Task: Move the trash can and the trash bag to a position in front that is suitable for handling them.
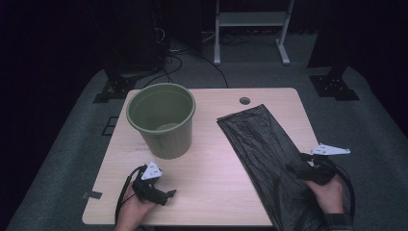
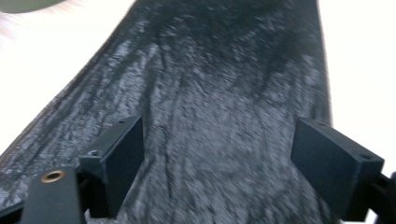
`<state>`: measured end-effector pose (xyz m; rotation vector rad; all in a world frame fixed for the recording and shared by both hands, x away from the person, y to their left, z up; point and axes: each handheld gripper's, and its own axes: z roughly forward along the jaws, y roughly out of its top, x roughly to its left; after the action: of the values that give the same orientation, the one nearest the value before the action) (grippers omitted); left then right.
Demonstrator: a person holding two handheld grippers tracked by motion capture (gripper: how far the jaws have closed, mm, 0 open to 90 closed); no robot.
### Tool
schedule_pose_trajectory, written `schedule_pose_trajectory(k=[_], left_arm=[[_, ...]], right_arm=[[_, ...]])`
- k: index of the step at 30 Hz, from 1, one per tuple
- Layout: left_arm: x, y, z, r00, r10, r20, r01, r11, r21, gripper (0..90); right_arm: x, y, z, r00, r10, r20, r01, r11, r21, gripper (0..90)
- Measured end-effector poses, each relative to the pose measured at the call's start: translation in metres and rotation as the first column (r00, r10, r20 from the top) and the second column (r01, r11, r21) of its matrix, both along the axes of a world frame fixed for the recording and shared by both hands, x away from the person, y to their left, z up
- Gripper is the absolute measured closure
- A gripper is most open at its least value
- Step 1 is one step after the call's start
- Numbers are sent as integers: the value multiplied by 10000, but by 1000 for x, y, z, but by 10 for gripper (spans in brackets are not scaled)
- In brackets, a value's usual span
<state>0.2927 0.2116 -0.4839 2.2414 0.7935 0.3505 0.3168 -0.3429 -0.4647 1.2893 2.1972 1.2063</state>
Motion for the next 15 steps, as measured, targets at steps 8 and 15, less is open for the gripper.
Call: schedule_pose_trajectory(k=[8,15], left_arm=[[0,0,0,10000,0,-5,0,10000,-13,0],[-1,5,1,9999,127,0,-127,9999,-85,0]], right_arm=[[1,12,-6,9998,177,129,-175,9996,-200,102],[2,30,-12,9997,222,-87,-232,9902,-1374,102]])
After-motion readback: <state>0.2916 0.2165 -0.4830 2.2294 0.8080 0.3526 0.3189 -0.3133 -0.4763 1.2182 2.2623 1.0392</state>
